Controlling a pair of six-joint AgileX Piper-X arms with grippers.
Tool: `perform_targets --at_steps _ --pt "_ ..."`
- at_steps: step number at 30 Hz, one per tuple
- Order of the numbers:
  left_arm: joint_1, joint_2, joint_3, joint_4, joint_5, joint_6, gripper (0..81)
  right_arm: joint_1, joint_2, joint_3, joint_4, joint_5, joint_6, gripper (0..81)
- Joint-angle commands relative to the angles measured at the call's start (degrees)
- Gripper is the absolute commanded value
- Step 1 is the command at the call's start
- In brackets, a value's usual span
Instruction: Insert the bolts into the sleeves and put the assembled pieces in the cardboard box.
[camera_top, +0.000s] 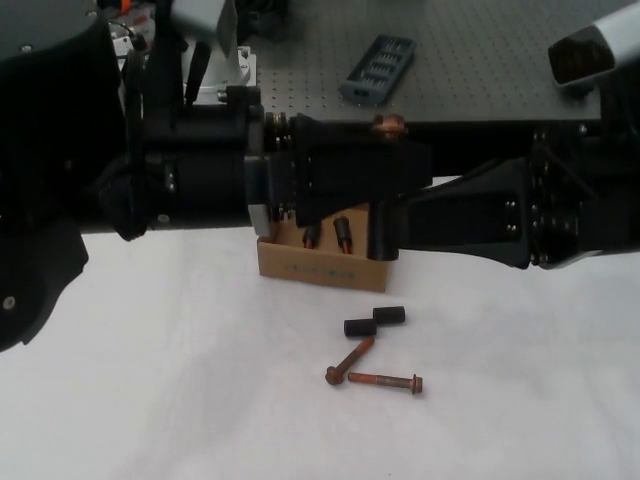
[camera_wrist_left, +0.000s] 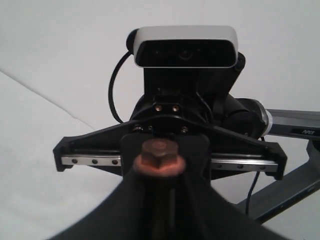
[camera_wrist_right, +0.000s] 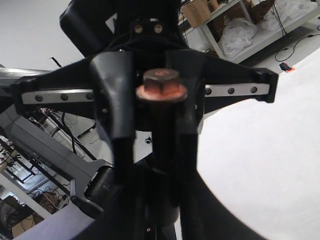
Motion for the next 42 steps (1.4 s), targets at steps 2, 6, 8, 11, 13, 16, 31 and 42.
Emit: perform_targets --at_steps 2,6,8,11,13,16,31,42 --pt "-1.23 -1.00 -0.55 -0.64 6.17 -1.33 38.0 -0.67 0.26 -0.42 -0.56 4.64 -0.04 1.9" --pt "-1.23 -1.00 -0.55 0.45 5.70 -2.25 39.3 -0.67 0.26 -0.42 -0.56 4.65 -0.22 1.9" --pt "-1.23 -1.00 -0.55 0.45 5.70 -2.09 39.3 -0.67 0.26 -0.42 -0.56 4.65 -0.22 1.9" --pt "-1.23 -1.00 -0.55 2.74 4.86 1.48 39.3 -0.67 0.26 -0.42 -0.56 4.65 -0.22 1.9" --pt "-1.23 -1.00 -0.55 6.31 2.92 5.31 39.3 -0.67 0.26 -0.42 -0.56 4.51 -0.18 1.9" --pt "-1.23 -1.00 -0.55 12.13 1.28 10.76 39.3 -0.67 0.26 -0.42 -0.56 3.67 -0.18 1.9" --pt "-1.23 -1.00 -0.55 17.09 -3.62 14.40 43.8 -0.67 0.26 -0.42 -0.56 3.54 -0.47 1.9" --pt "-1.23 -1.00 -0.55 19.66 -4.99 15.77 44.1 -0.67 0.11 -0.42 -0.56 0.76 -0.62 1.9"
